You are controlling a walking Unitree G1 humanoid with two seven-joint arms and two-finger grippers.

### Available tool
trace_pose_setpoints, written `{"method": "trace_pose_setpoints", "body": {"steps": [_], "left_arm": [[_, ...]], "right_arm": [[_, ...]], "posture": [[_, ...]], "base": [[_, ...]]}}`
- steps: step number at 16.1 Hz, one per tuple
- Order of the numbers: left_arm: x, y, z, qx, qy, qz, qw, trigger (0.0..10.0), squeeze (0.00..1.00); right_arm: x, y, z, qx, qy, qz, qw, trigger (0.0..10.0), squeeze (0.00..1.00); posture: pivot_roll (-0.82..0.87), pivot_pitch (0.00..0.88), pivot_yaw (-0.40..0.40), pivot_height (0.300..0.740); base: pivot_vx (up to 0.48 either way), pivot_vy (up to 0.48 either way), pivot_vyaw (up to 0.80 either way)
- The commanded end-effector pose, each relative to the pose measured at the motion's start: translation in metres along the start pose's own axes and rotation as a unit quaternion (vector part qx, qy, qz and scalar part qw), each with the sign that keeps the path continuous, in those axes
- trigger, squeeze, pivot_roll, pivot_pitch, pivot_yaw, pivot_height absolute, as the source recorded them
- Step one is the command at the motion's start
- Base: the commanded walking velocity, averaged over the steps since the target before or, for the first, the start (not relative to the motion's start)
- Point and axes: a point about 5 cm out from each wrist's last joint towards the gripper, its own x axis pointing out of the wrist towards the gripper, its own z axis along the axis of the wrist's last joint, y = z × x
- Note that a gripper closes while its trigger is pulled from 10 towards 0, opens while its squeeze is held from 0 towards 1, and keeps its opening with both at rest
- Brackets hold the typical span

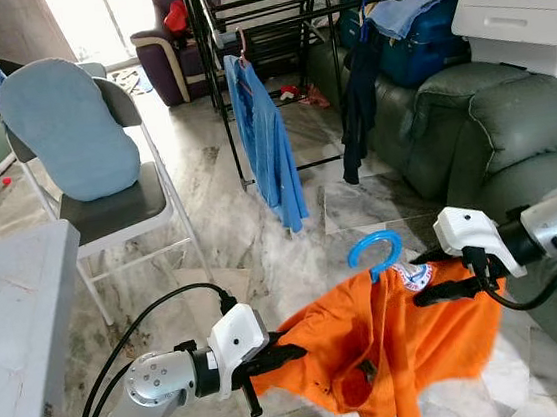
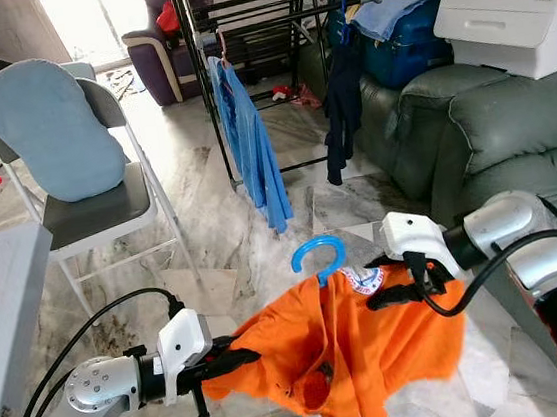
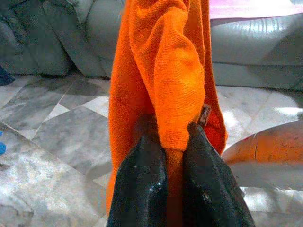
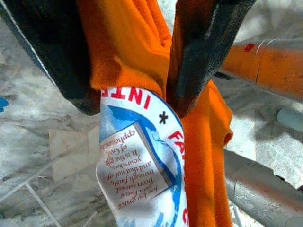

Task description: Hang hanger

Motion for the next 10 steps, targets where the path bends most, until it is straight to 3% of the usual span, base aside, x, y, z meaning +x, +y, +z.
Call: {"method": "trace_pose_setpoints", "body": {"steps": [1,5,10], "left_arm": [[-0.002,0.005,0.008,0.016,-0.015,0.009,1.0,10.0,0.0],[0.001,0.006,0.012,0.007,-0.031,0.017,0.999,10.0,0.0],[0.003,0.009,0.015,0.003,-0.046,0.034,0.998,10.0,0.0]], "right_arm": [[0.003,0.002,0.0,-0.003,0.004,0.016,1.0,0.0,0.0],[0.023,0.007,-0.008,-0.003,0.002,0.002,1.0,0.0,0.0],[0.03,0.006,-0.011,0.017,-0.026,-0.04,0.999,0.0,0.0]], "posture": [[-0.09,0.0,0.088,0.74],[-0.08,0.0,0.08,0.74],[-0.09,0.0,0.075,0.74]], "base": [[0.0,0.0,0.0],[0.0,0.0,0.0],[0.0,0.0,0.0]]}}
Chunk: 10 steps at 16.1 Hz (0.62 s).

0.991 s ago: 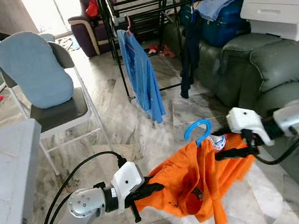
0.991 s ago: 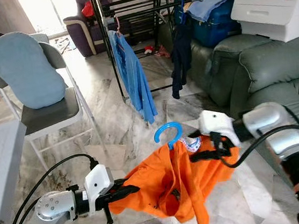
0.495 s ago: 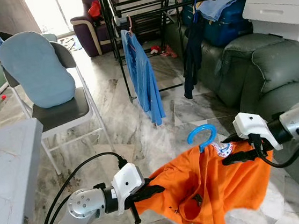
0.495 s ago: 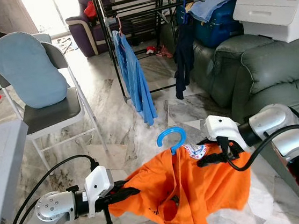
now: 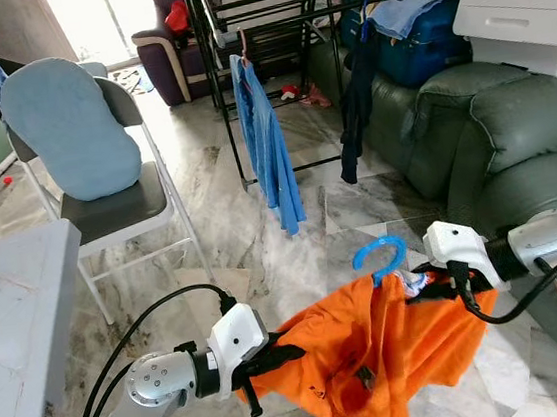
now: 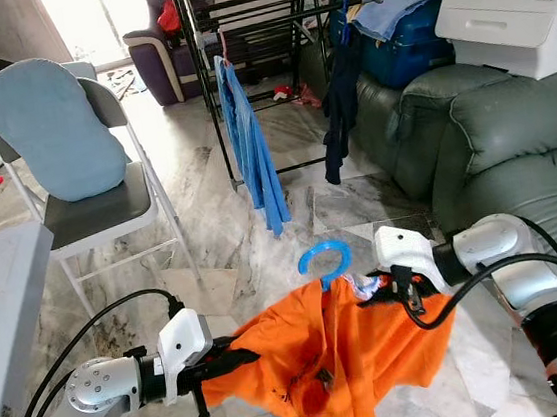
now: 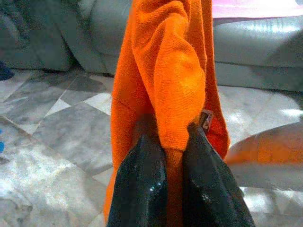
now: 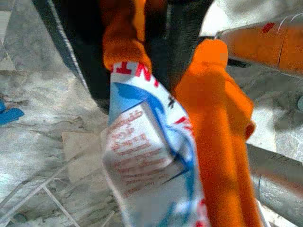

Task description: Hang hanger

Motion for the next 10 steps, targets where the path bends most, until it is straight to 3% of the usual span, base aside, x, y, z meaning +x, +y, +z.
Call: {"method": "trace_pose_setpoints", "body": {"steps": [1,8,9,10], "left_arm": [[0.001,0.008,0.018,0.017,-0.046,0.021,0.999,10.0,0.0],[0.0,0.019,0.012,0.02,-0.041,0.06,0.997,10.0,0.0],[-0.002,0.024,0.008,0.019,-0.033,0.081,0.996,10.0,0.73],[-0.004,0.026,0.005,0.017,-0.027,0.098,0.995,10.0,1.0]], "right_arm": [[0.008,0.003,0.0,0.007,-0.018,0.002,1.0,0.0,0.0],[0.007,-0.002,0.0,0.021,-0.031,-0.046,0.998,0.0,0.0],[0.008,-0.003,0.001,0.028,-0.036,-0.062,0.997,0.0,0.0],[0.009,-0.004,0.002,0.028,-0.037,-0.071,0.996,0.0,0.0]], "posture": [[-0.09,0.0,0.075,0.74],[-0.09,0.0,0.085,0.74],[-0.09,0.0,0.088,0.74],[-0.09,0.0,0.088,0.74]], "base": [[0.0,0.0,0.0],[0.0,0.0,0.0],[0.0,0.0,0.0],[0.0,0.0,0.0]]}}
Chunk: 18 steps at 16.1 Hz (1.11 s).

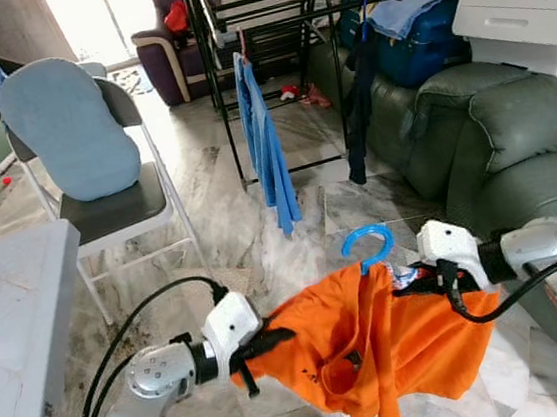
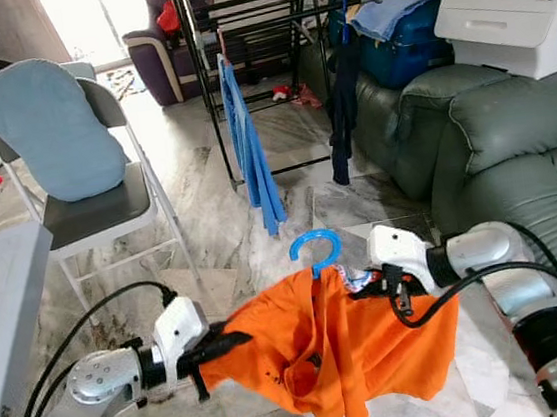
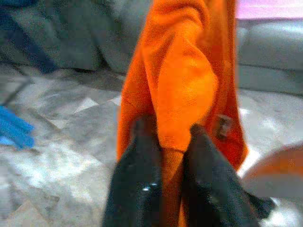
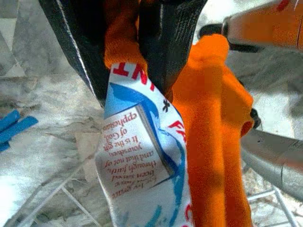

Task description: Hang hanger

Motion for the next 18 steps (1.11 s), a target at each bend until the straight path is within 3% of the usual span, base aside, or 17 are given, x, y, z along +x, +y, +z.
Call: {"method": "trace_pose_setpoints", "body": {"steps": [1,2,3,5,8,9,11,14,15,18], "left_arm": [[-0.003,0.012,0.006,0.016,-0.022,0.049,0.998,10.0,1.0],[-0.005,0.026,0.007,0.038,-0.027,0.124,0.991,10.0,1.0],[-0.008,0.034,0.009,0.057,-0.031,0.163,0.985,10.0,1.0],[-0.016,0.045,0.011,0.094,-0.035,0.213,0.972,10.0,1.0],[-0.02,0.05,0.007,0.128,-0.016,0.249,0.96,10.0,1.0],[-0.02,0.052,-0.002,0.116,0.013,0.266,0.957,10.0,1.0],[-0.024,0.053,-0.009,0.082,0.004,0.312,0.947,10.0,1.0],[-0.037,0.057,-0.021,-0.017,-0.015,0.426,0.904,10.0,1.0],[-0.038,0.056,-0.023,-0.035,-0.019,0.44,0.897,10.0,1.0],[-0.035,0.046,-0.025,-0.099,-0.049,0.436,0.893,10.0,1.0]], "right_arm": [[0.0,-0.006,0.006,0.004,-0.02,-0.039,0.999,0.0,0.0],[0.003,-0.006,0.003,0.003,-0.007,-0.059,0.998,0.0,0.0],[0.005,-0.008,0.0,0.004,0.004,-0.08,0.997,0.0,0.0],[0.014,-0.007,0.001,0.021,0.002,-0.111,0.994,0.0,0.0],[0.023,-0.004,0.001,0.046,-0.003,-0.138,0.989,0.0,0.0],[0.027,-0.003,0.001,0.063,-0.006,-0.157,0.986,0.0,0.0],[0.035,-0.003,0.001,0.101,-0.018,-0.208,0.973,0.0,0.0],[0.042,-0.002,-0.007,0.168,-0.009,-0.304,0.938,0.0,0.0],[0.043,0.0,-0.009,0.185,-0.005,-0.314,0.931,0.0,0.0],[0.046,0.0,-0.01,0.228,-0.009,-0.361,0.904,0.0,0.0]], "posture": [[-0.09,0.0,0.09,0.74],[-0.09,0.0,0.091,0.74],[-0.09,0.0,0.091,0.74],[-0.09,0.0,0.093,0.74],[-0.09,0.0,0.099,0.74],[-0.1,0.0,0.105,0.74],[-0.1,0.0,0.116,0.74],[-0.1,0.0,0.12,0.74],[-0.1,0.0,0.116,0.74],[-0.09,0.0,0.107,0.74]], "base": [[0.0,0.0,0.0],[0.0,0.0,0.0],[0.0,0.0,0.0],[0.0,0.0,0.0],[0.0,0.0,0.0],[0.0,0.0,0.0],[0.0,0.0,0.0],[0.0,0.0,0.0],[0.0,0.0,0.0],[0.0,0.0,0.0]]}}
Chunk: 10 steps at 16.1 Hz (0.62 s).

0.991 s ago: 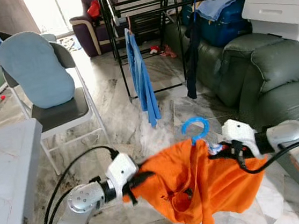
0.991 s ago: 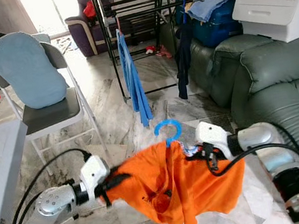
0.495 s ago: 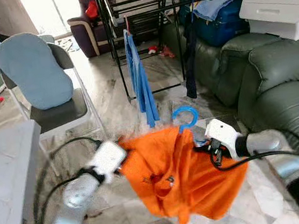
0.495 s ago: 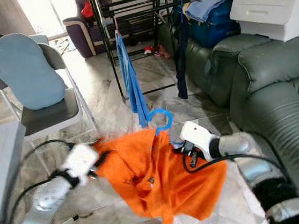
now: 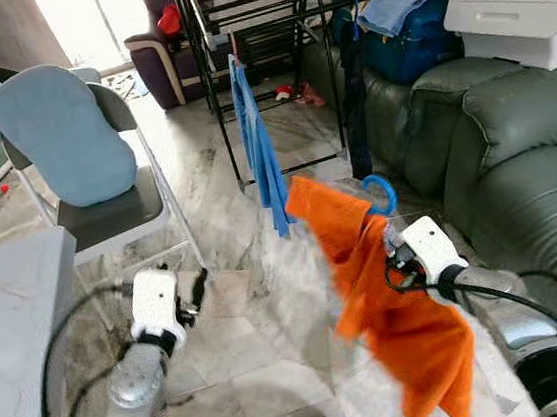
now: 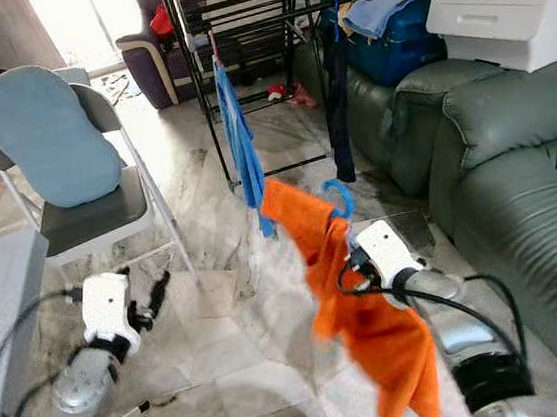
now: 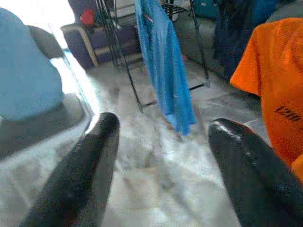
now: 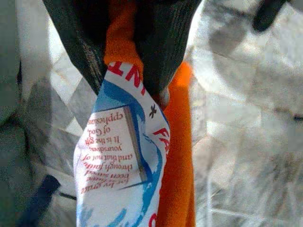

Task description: Hang hanger

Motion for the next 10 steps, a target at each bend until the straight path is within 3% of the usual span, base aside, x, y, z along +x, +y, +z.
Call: {"method": "trace_pose_setpoints", "body": {"steps": [1,2,3,4,6,7,10], "left_arm": [[-0.001,0.003,0.003,-0.02,-0.004,0.016,1.0,10.0,0.99],[-0.002,0.002,0.002,-0.035,0.0,0.017,0.999,10.0,0.4],[-0.004,0.001,0.0,-0.063,0.005,0.031,0.997,10.0,0.0],[-0.004,0.001,0.0,-0.061,0.004,0.034,0.998,10.0,0.0],[-0.006,0.002,-0.002,-0.077,0.007,0.045,0.996,10.0,0.0],[-0.005,0.0,-0.001,-0.079,0.007,0.042,0.996,10.0,0.0],[-0.002,-0.007,0.001,-0.088,0.007,0.033,0.996,10.0,0.0]], "right_arm": [[-0.001,-0.001,0.015,0.034,-0.027,-0.035,0.998,0.0,0.0],[-0.001,0.0,0.015,0.043,-0.027,-0.046,0.998,0.0,0.0],[-0.001,0.003,0.015,0.066,-0.025,-0.06,0.996,1.6,0.0],[-0.001,0.005,0.014,0.075,-0.024,-0.06,0.995,1.6,0.0],[-0.003,0.018,0.008,0.094,-0.017,-0.067,0.993,4.9,0.0],[-0.003,0.023,0.007,0.096,-0.016,-0.069,0.993,10.0,0.0],[-0.004,0.025,0.008,0.108,-0.016,-0.088,0.99,10.0,0.0]], "posture": [[-0.09,0.0,0.109,0.74],[-0.09,0.0,0.109,0.74],[-0.09,0.0,0.11,0.74],[-0.09,0.0,0.108,0.74],[-0.1,0.0,0.102,0.74],[-0.1,0.0,0.104,0.74],[-0.11,0.0,0.108,0.74]], "base": [[0.0,0.0,0.0],[0.0,0.0,0.0],[0.274,0.0,0.0],[0.274,0.0,0.0],[0.302,0.0,0.0],[0.311,0.0,0.0],[0.337,0.0,0.0]]}}
